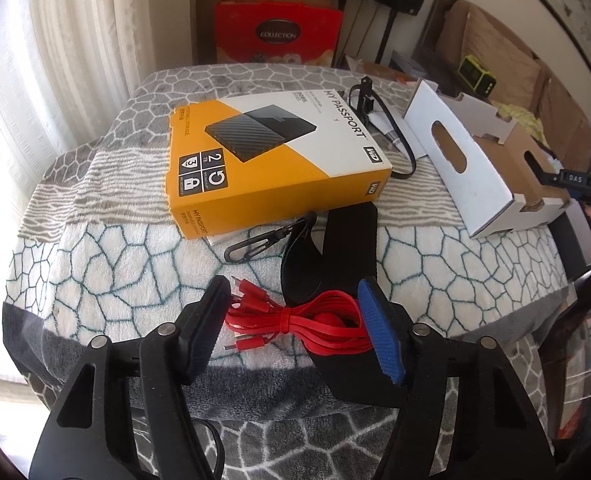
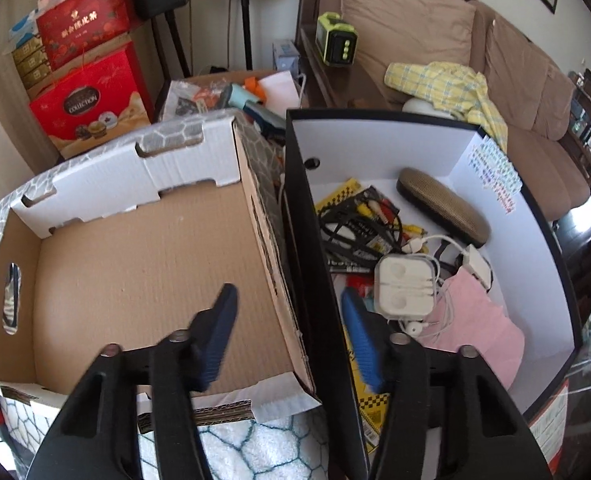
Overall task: Organize objects
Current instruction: 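Close the left gripper on the red coiled cable and lift it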
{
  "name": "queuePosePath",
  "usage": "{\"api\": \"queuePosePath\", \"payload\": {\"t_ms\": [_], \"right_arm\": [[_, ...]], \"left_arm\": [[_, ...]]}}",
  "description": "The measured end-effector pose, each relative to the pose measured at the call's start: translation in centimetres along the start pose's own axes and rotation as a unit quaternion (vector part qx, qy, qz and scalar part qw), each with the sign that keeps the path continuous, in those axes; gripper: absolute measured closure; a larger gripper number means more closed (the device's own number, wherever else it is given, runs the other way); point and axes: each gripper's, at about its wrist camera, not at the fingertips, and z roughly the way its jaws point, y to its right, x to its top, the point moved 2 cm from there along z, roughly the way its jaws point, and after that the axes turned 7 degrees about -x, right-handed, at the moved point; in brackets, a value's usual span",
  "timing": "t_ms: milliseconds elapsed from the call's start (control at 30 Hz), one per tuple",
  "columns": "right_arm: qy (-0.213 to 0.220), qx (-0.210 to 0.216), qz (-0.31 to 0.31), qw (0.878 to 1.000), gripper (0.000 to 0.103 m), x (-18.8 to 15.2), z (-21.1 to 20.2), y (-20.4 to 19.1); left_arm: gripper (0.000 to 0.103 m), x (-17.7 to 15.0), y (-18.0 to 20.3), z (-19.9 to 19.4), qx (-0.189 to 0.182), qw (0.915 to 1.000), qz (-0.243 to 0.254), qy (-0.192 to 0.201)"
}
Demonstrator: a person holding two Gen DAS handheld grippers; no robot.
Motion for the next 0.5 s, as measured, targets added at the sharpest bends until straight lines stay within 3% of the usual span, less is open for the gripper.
{"api": "queuePosePath", "payload": {"t_ms": [67, 133, 233, 267, 300, 367, 500], "right_arm": [[0.0, -0.017, -0.01, 1.0, 0.06, -0.3, 0.3, -0.2], [0.005, -0.038, -0.02, 0.999, 0.071, -0.6, 0.2, -0.3], [0.013, -0.04, -0.029, 0.999, 0.074, -1.1, -0.4, -0.2], [0.018, -0.04, -0.034, 0.998, 0.077, -1.3, -0.7, -0.2], [0.022, -0.029, -0.038, 0.999, 0.092, -1.4, -1.1, -0.3], [0.023, -0.018, -0.045, 0.999, 0.091, -2.0, -1.9, -0.6], [0.022, -0.008, -0.066, 0.998, 0.09, -3.0, -2.7, -1.7]], "left_arm": [[0.052, 0.2, -0.3, -0.4, -0.005, 1.0, -0.005, 0.007], [0.071, 0.4, -0.6, -0.8, -0.013, 0.9998, -0.01, 0.013], [0.086, 0.5, -1.0, -0.8, -0.029, 0.9993, -0.022, 0.003], [0.086, 0.5, -1.2, -0.7, -0.027, 0.9993, -0.025, 0.002], [0.086, 0.4, -1.4, -0.6, -0.028, 0.9992, -0.03, 0.0], [0.085, 0.2, -1.9, -0.4, -0.034, 0.9984, -0.045, -0.005], [0.064, 0.0, -2.3, -0.7, -0.058, 0.9965, -0.06, -0.006]]}}
